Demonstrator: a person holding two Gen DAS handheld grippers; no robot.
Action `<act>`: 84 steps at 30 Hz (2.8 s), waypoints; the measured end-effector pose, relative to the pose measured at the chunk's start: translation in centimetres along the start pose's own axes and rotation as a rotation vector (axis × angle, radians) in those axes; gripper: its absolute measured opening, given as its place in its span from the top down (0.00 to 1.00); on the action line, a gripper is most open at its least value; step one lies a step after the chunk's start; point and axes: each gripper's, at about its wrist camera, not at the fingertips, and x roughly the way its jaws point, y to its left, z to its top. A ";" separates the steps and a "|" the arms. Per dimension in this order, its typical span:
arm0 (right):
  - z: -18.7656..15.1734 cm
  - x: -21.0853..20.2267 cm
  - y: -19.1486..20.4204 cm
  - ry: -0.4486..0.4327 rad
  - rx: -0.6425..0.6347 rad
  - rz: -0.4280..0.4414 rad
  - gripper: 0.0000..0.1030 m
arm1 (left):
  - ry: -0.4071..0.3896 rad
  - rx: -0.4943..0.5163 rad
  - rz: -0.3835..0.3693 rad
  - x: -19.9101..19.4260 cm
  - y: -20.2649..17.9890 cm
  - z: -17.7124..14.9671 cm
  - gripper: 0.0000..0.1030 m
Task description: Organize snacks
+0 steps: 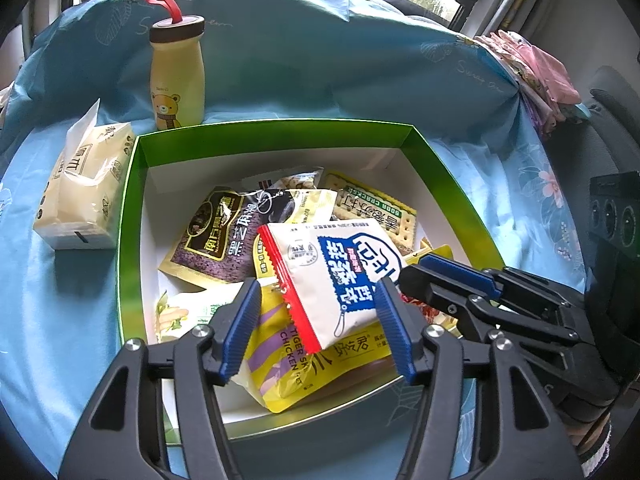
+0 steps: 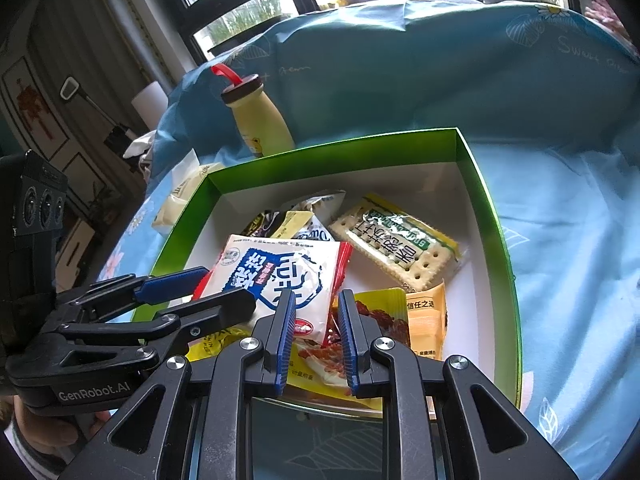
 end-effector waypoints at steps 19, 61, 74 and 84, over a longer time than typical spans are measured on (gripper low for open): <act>0.0 -0.7 -0.5 0.005 0.011 -0.026 0.68 | -0.001 -0.012 0.023 -0.3 0.2 0.0 0.30; -0.8 -8.6 3.1 -0.121 -0.057 -0.163 0.31 | -0.212 0.068 0.207 -9.0 -2.6 -1.8 0.00; -1.9 -11.5 4.2 -0.111 -0.073 -0.197 0.00 | -0.205 0.033 0.291 -11.9 -3.2 -3.7 0.00; -2.4 -12.8 6.7 -0.107 -0.137 -0.182 0.00 | -0.178 0.015 0.320 -13.4 -3.3 -4.8 0.00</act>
